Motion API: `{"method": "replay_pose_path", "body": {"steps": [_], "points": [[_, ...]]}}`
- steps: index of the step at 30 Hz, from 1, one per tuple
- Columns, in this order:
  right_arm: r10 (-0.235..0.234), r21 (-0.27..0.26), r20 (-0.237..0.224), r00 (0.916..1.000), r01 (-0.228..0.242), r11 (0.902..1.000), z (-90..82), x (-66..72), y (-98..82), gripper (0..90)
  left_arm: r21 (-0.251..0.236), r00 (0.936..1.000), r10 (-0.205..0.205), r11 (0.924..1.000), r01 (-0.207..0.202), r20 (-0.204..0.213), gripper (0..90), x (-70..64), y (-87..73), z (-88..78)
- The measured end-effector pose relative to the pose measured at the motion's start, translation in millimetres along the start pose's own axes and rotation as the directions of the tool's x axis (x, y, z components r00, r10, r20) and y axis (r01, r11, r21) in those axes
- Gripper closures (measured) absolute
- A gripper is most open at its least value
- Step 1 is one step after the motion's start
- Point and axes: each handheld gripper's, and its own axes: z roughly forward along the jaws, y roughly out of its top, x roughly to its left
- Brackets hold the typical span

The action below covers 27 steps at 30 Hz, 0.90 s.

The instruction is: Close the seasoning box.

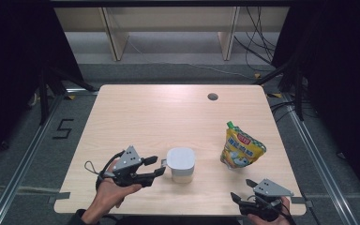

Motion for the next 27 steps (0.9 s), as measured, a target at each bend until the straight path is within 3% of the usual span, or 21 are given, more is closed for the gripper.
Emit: {"method": "replay_pose_path", "body": {"steps": [1,3,4,6,9,11,14,16,17,18,25,26,27], "points": [[0.002,0.000,-0.003,1.0000,-0.002,1.0000,0.1,-0.1,0.1,25.9,-0.002,0.9997,-0.020,0.9998,0.020,-0.010,47.6,0.0,-3.8,-2.4],[-0.006,0.004,-0.007,1.0000,0.006,1.0000,-0.1,-0.9,0.5,25.9,0.006,0.9999,-0.009,0.9999,0.009,-0.012,43.4,1.3,-5.2,-3.3],[-0.012,0.001,-0.011,0.9999,0.012,0.9999,0.3,-1.2,0.4,25.9,0.014,0.9995,-0.024,0.9996,0.025,-0.021,39.8,1.7,-9.6,-4.9],[-0.003,0.001,-0.004,1.0000,0.003,1.0000,0.3,-0.3,0.2,25.9,0.017,0.9992,-0.037,0.9992,0.037,-0.017,38.5,2.8,-15.4,-6.0],[-0.006,0.003,0.002,1.0000,0.006,1.0000,0.0,-0.1,0.3,25.9,0.033,0.9993,-0.022,0.9992,0.023,-0.031,36.4,4.6,-22.5,-9.9],[0.003,0.003,0.006,1.0000,-0.003,1.0000,-0.1,0.6,0.0,25.9,0.036,0.9985,-0.044,0.9984,0.045,-0.032,34.6,5.1,-26.6,-12.7],[-0.008,0.014,-0.008,0.9999,0.008,0.9999,-0.5,-0.6,0.8,25.9,0.043,0.9982,-0.043,0.9981,0.045,-0.041,33.3,6.1,-32.4,-16.3],[0.001,0.005,0.002,1.0000,-0.001,1.0000,-0.5,0.4,0.5,25.9,0.053,0.9981,-0.044,0.9975,0.047,-0.043,32.6,4.9,-37.2,-17.1],[-0.019,0.003,0.018,0.9996,0.019,0.9998,-1.1,0.1,1.0,25.9,0.056,0.9983,-0.040,0.9975,0.042,-0.043,32.3,3.7,-39.5,-17.7],[0.009,0.000,0.004,1.0000,-0.009,1.0000,-1.6,1.2,1.2,25.9,0.057,0.9968,-0.065,0.9961,0.067,-0.047,31.9,1.0,-42.3,-17.9],[0.011,0.003,0.002,0.9999,-0.011,0.9999,-1.7,2.7,1.7,25.8,0.091,0.9984,-0.028,0.9953,0.032,-0.050,30.3,-1.1,-57.6,-25.4],[0.012,0.003,0.002,0.9999,-0.012,0.9999,-1.6,2.5,1.6,25.8,0.085,0.9965,-0.059,0.9943,0.064,-0.059,30.1,-2.1,-62.4,-25.9],[0.012,0.002,0.003,0.9999,-0.012,0.9999,-1.6,2.5,1.6,25.8,0.095,0.9962,-0.055,0.9936,0.061,-0.067,30.0,-1.5,-63.8,-27.5]]}}
